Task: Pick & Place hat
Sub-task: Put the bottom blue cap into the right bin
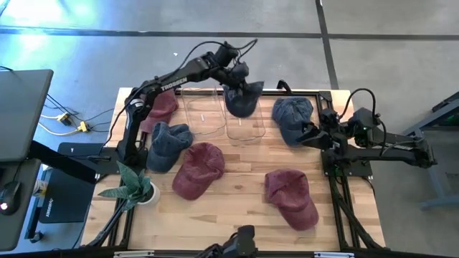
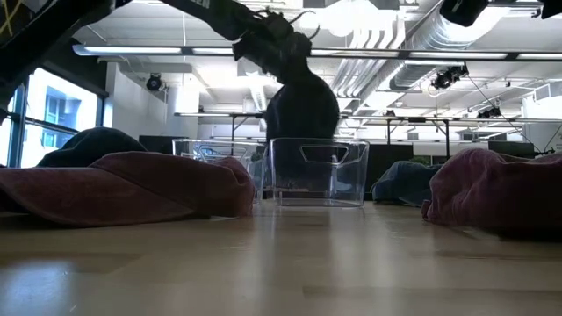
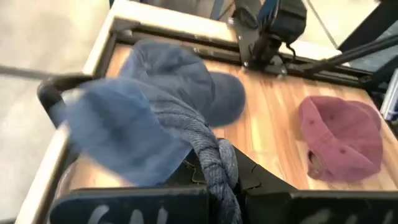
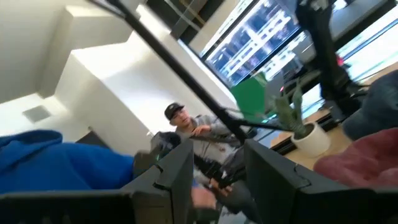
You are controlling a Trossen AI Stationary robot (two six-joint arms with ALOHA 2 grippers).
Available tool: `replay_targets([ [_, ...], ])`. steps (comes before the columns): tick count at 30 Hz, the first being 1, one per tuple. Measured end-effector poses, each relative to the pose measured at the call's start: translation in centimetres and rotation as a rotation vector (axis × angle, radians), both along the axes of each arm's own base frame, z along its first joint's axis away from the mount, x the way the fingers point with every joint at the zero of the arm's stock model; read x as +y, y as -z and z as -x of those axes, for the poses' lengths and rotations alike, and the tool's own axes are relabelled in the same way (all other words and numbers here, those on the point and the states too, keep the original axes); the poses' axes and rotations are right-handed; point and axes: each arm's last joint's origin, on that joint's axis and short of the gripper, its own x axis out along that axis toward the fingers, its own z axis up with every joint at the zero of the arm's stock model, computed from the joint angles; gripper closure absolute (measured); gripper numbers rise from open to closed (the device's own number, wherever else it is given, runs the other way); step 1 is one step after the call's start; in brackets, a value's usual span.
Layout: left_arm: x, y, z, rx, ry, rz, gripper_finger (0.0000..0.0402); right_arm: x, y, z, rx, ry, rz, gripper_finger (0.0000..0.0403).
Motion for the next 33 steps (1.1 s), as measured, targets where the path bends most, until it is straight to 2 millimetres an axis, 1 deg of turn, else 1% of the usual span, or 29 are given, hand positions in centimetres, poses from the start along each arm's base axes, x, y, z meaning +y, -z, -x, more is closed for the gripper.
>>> replay_targets([
  [2,0.1,0.4,-0.6,-0.011,0.009,-0.034,0.0401,-0.1,0.0,0.0,-0.001,0.029,-0.009,0.0265],
  [5,0.3,1.8,-0.7,0.044,0.013,-0.007,0.0402,-0.2,0.0,0.0,0.003,0.053,-0.035,0.0265],
  [8,0.6,2.1,-1.2,0.025,0.015,-0.065,0.0402,-0.2,0.0,-0.1,0.004,0.080,-0.049,0.0265],
  [11,1.0,2.7,-0.9,0.052,0.019,-0.037,0.0401,-0.3,0.0,-0.1,0.004,0.094,-0.054,0.0265],
  [14,1.3,2.6,-0.8,0.040,0.021,-0.047,0.0397,-0.3,0.0,-0.1,0.006,0.100,-0.057,0.0265],
  [20,1.1,2.6,-0.9,0.035,0.045,-0.075,0.0381,-0.4,0.0,-0.1,0.009,0.114,-0.062,0.0265],
  [22,1.3,3.0,-1.1,0.032,0.064,-0.087,0.0376,-0.4,0.0,-0.1,0.009,0.114,-0.064,0.0265],
  [24,1.4,3.7,-1.1,0.051,0.080,-0.061,0.0371,-0.4,0.1,-0.1,0.015,0.112,-0.072,0.0265],
  [26,1.6,3.8,-1.0,0.051,0.082,-0.065,0.0363,-0.4,0.2,-0.1,0.029,0.111,-0.083,0.0265],
  [28,1.7,3.7,-1.2,0.033,0.089,-0.106,0.0354,-0.4,0.3,-0.2,0.040,0.109,-0.085,0.0265],
  [30,1.9,4.1,-1.4,0.029,0.093,-0.122,0.0342,-0.3,0.4,-0.2,0.052,0.104,-0.087,0.0265],
  [33,2.4,4.6,-1.1,0.040,0.094,-0.121,0.0322,-0.3,0.4,-0.2,0.061,0.104,-0.089,0.0265],
])
